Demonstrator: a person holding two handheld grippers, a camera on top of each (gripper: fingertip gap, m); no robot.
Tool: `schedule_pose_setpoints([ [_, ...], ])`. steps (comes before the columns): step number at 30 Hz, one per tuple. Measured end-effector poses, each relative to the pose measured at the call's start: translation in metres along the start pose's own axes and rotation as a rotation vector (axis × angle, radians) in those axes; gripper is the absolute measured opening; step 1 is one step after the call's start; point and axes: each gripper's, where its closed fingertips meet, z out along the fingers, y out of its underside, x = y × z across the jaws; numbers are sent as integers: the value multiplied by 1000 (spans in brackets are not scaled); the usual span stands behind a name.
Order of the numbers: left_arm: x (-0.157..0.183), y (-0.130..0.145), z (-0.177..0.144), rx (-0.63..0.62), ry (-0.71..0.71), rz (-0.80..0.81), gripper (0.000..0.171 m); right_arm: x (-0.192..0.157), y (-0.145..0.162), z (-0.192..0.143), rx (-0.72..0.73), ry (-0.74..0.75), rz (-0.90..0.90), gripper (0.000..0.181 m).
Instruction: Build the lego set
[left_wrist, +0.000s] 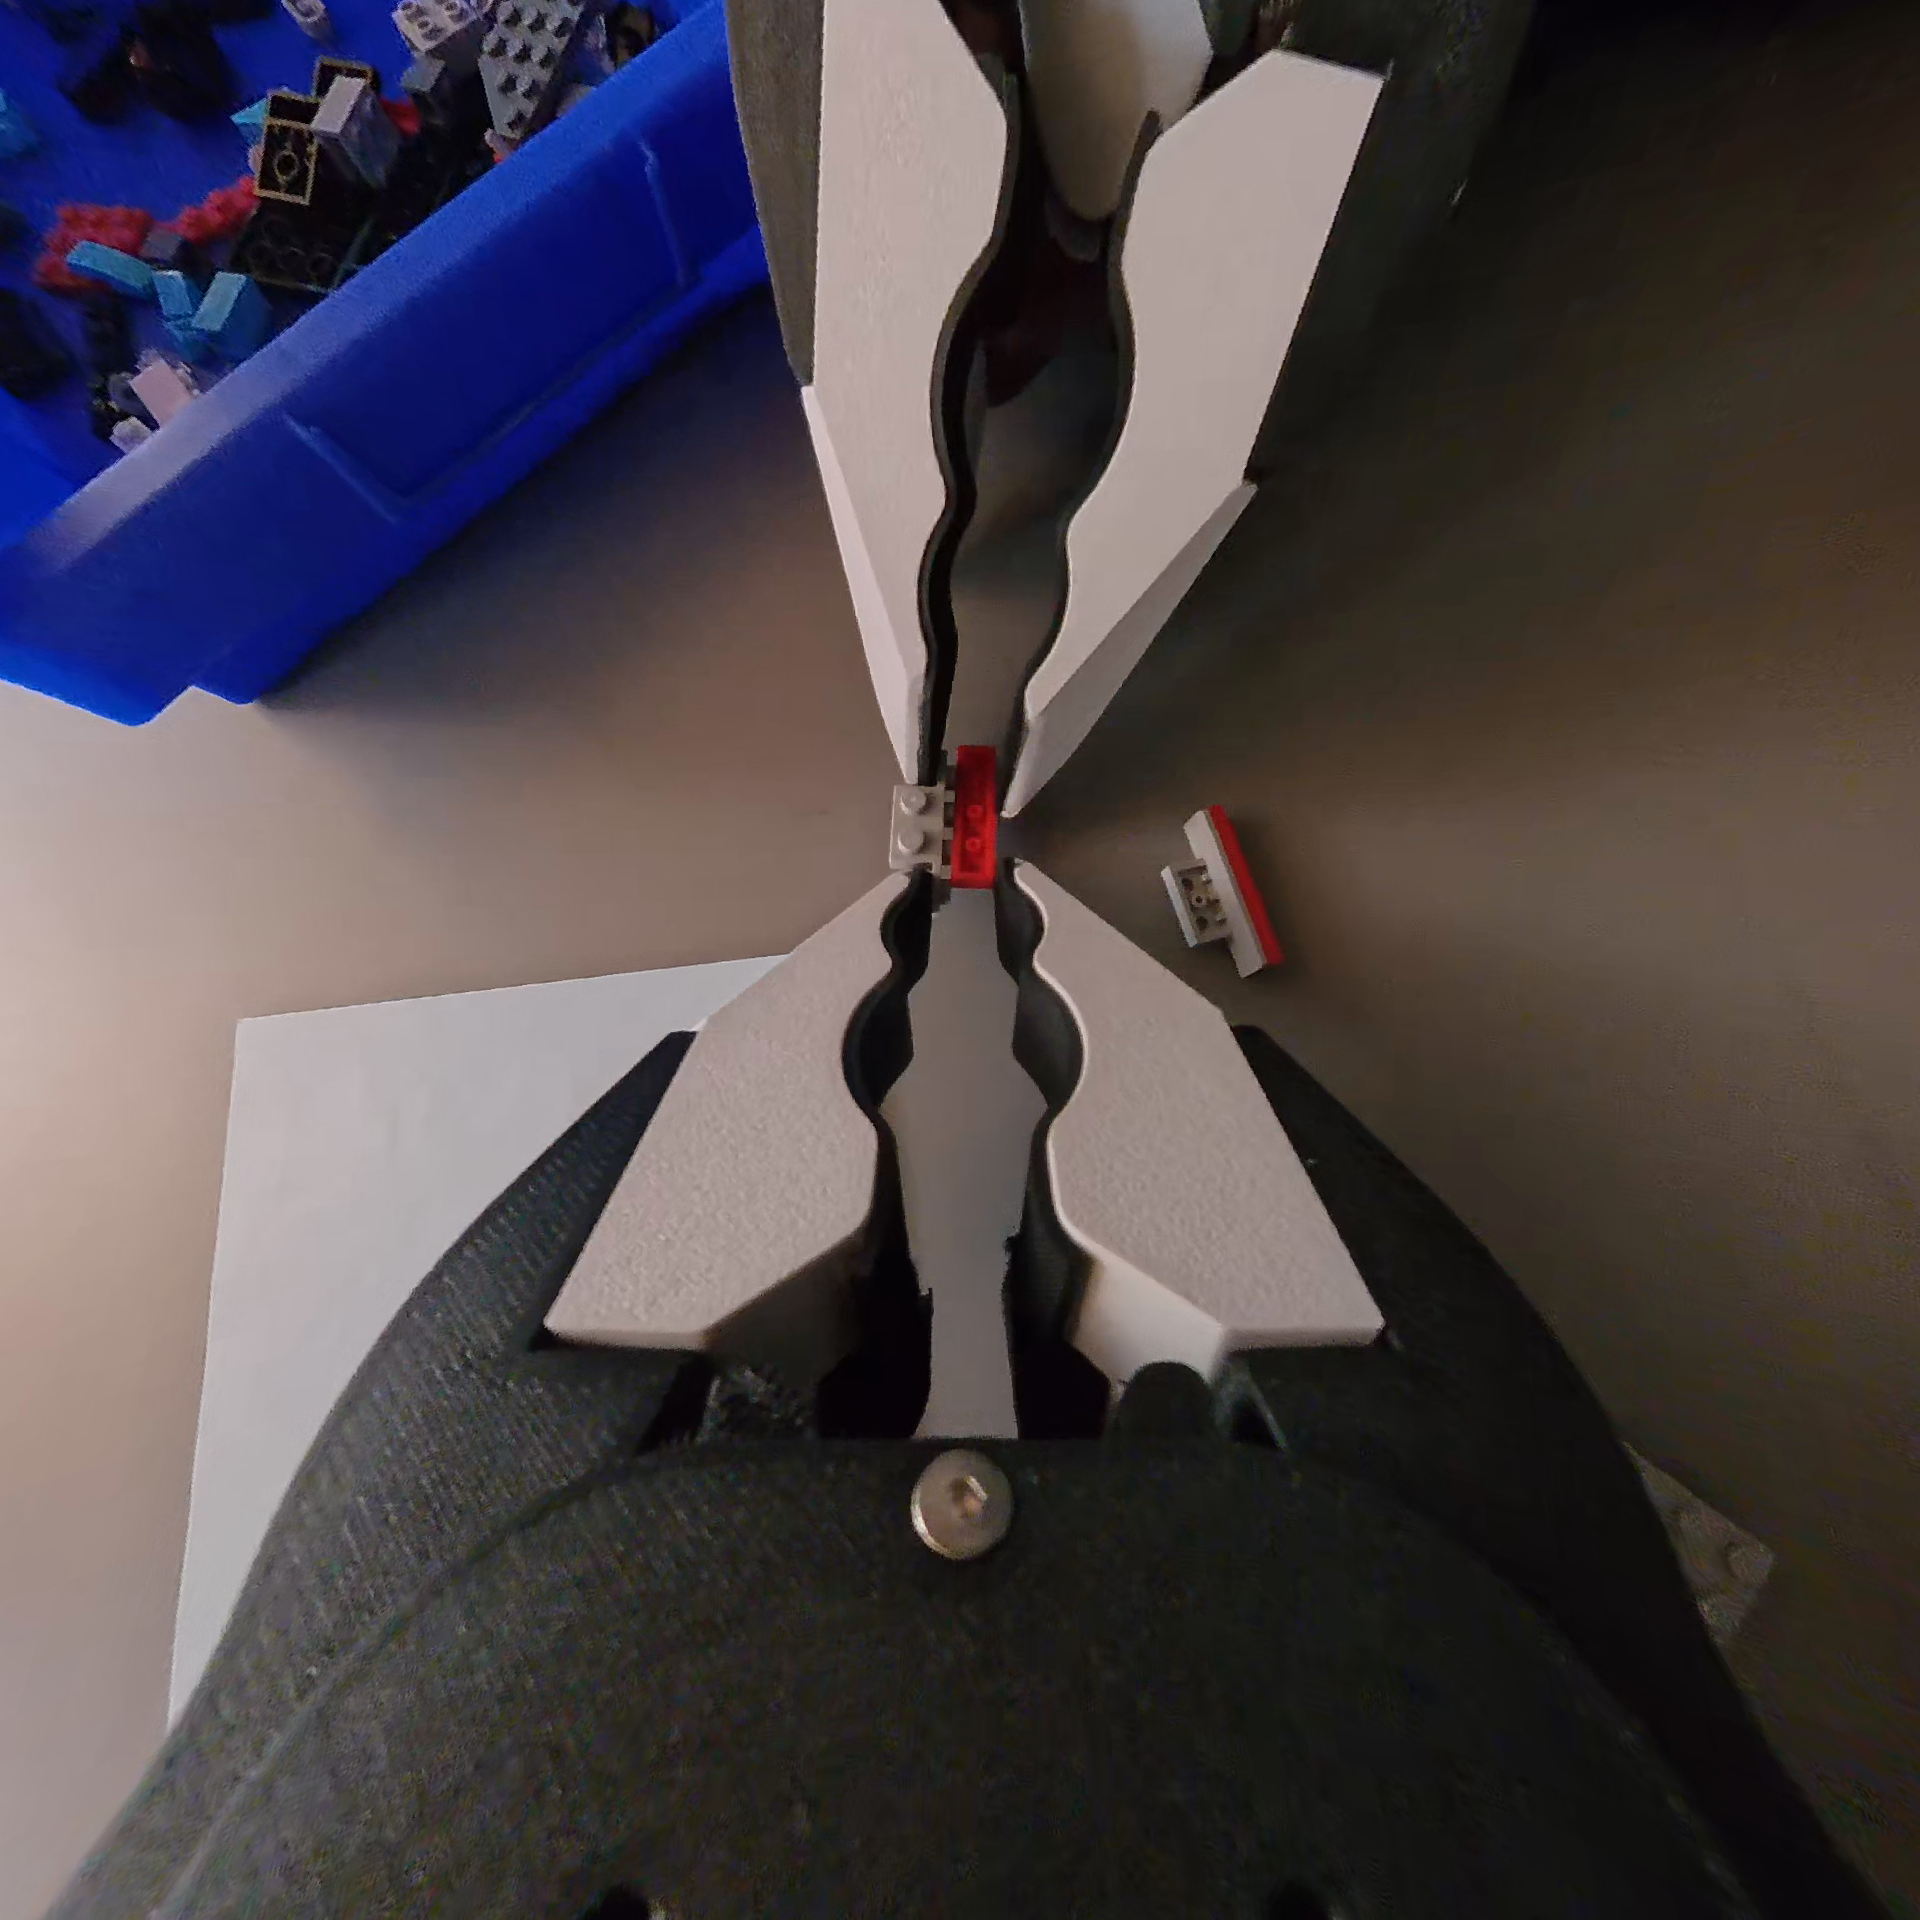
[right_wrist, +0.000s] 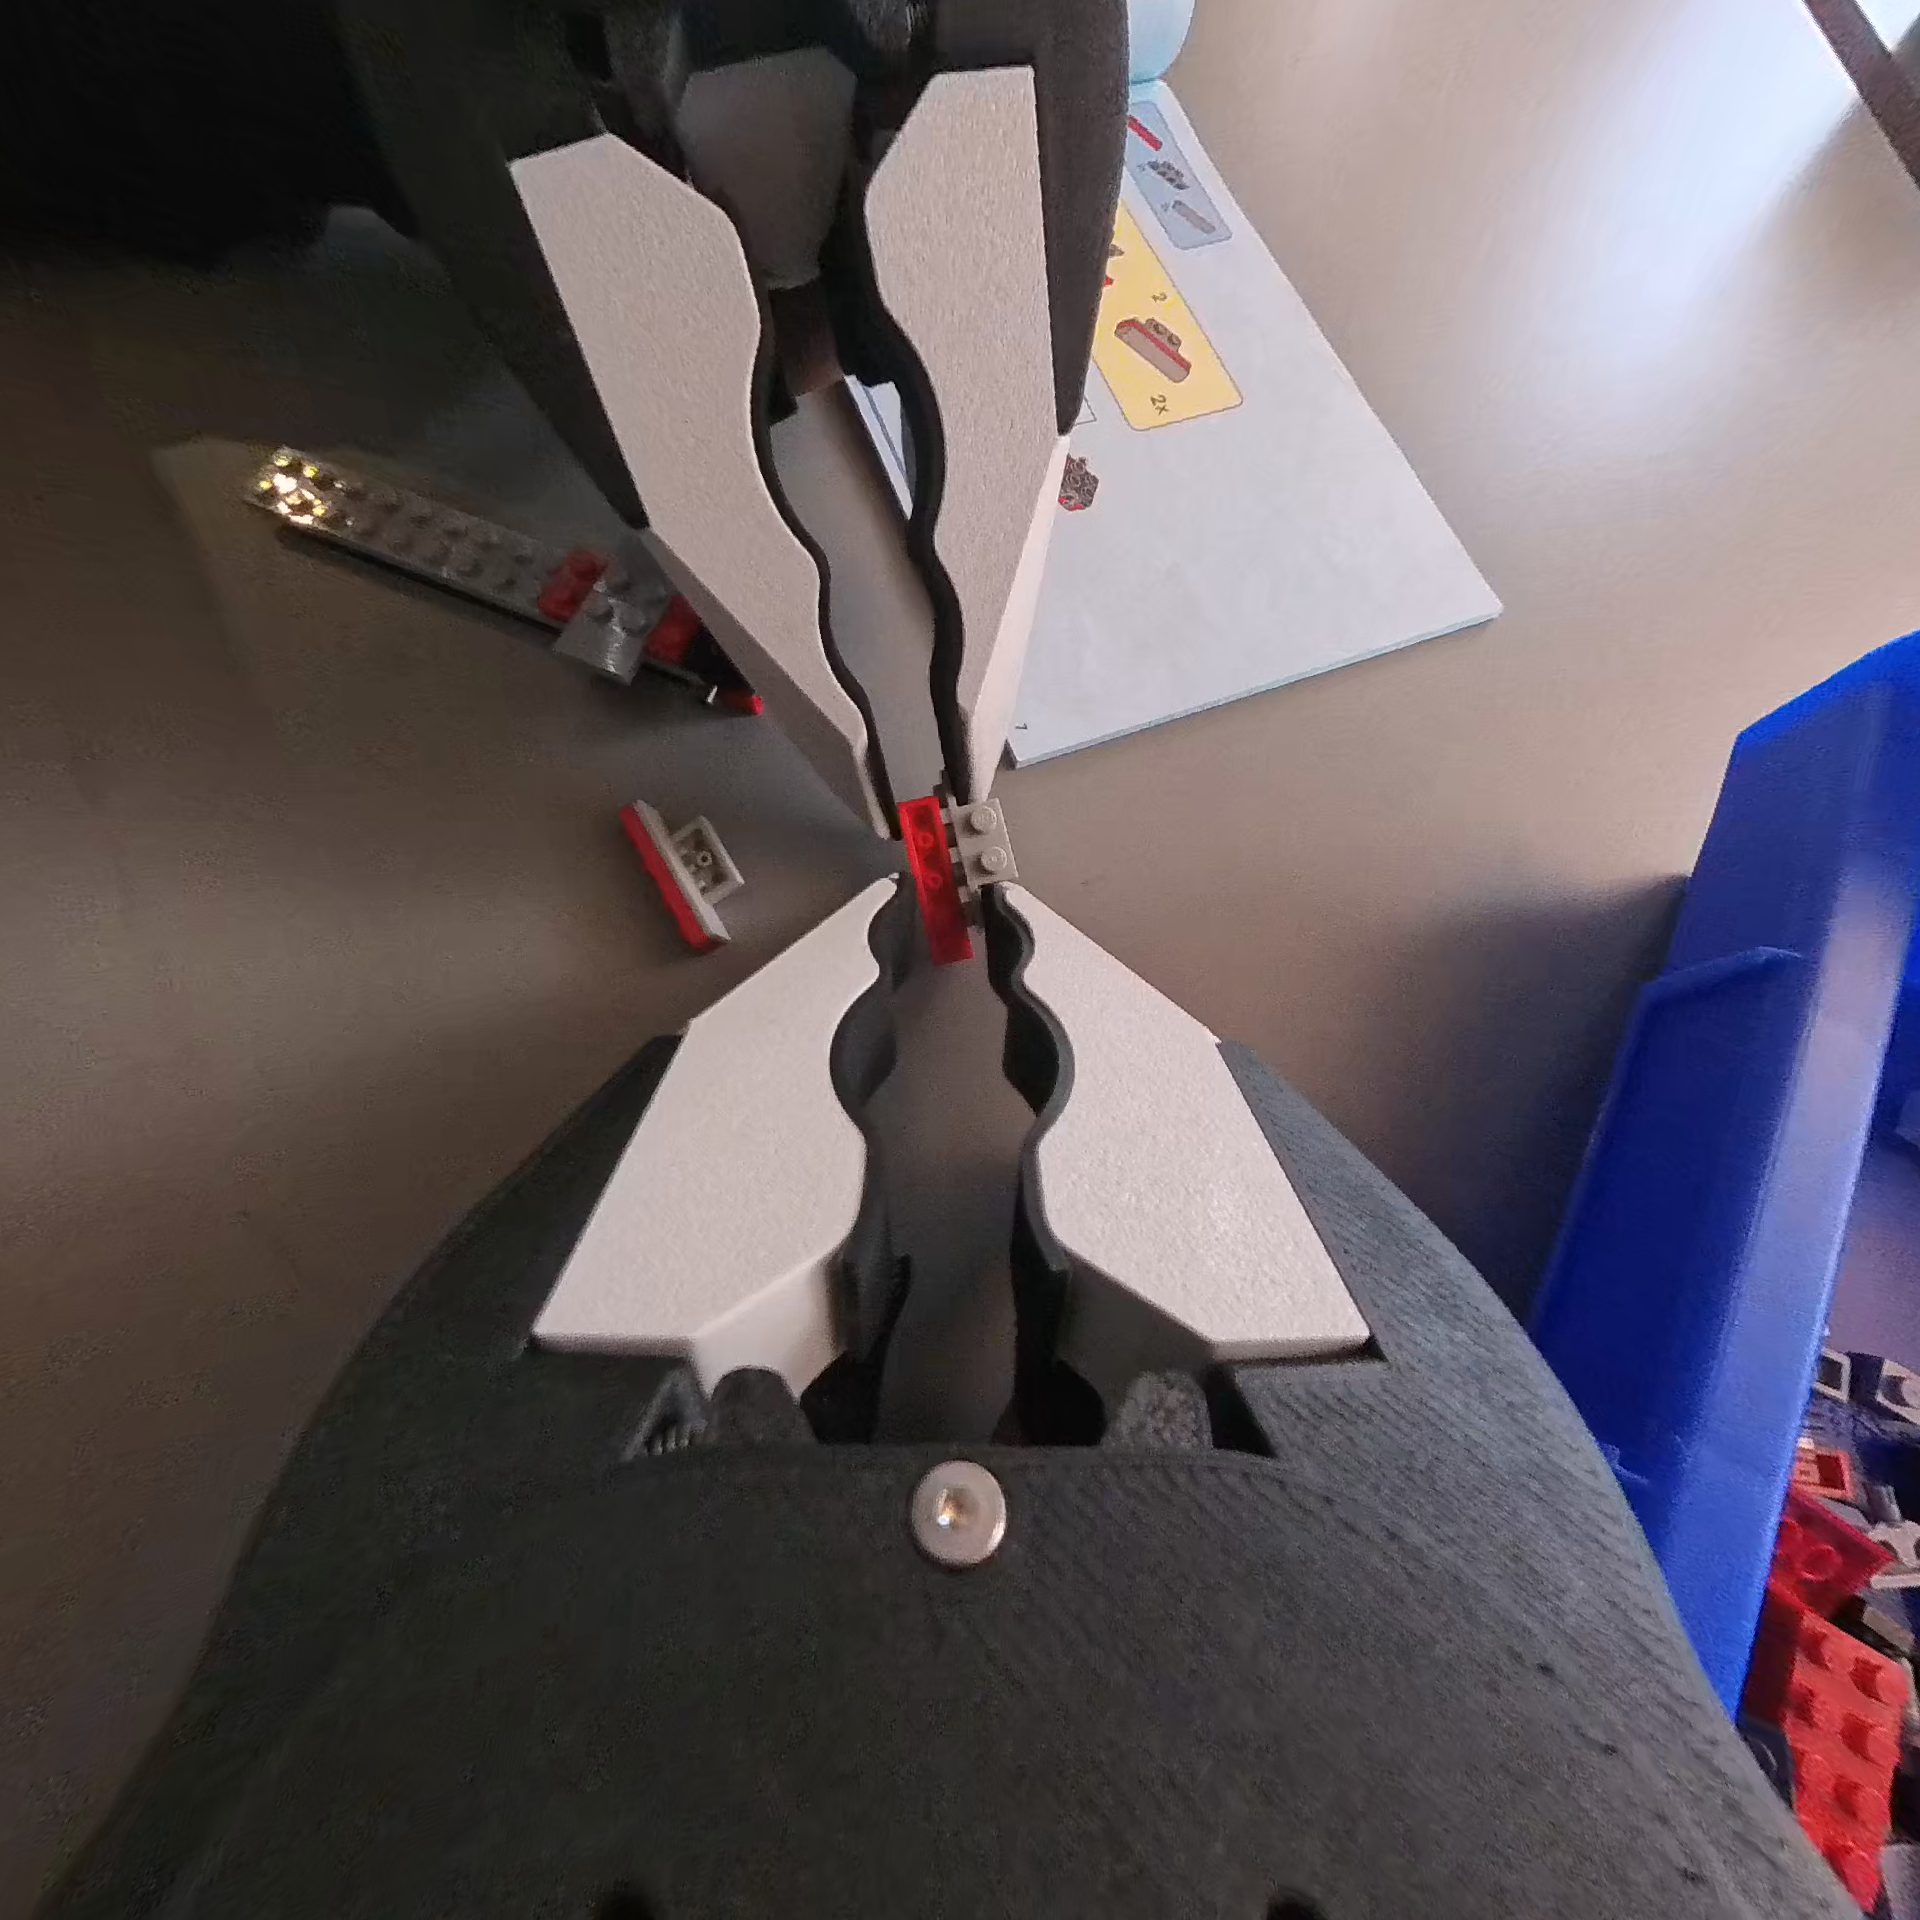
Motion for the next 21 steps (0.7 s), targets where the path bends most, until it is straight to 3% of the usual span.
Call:
schedule_pose_setpoints([
  [21,-3,1,5,-20,-23,35,10,1,2,2,-19,16,-17,13],
])
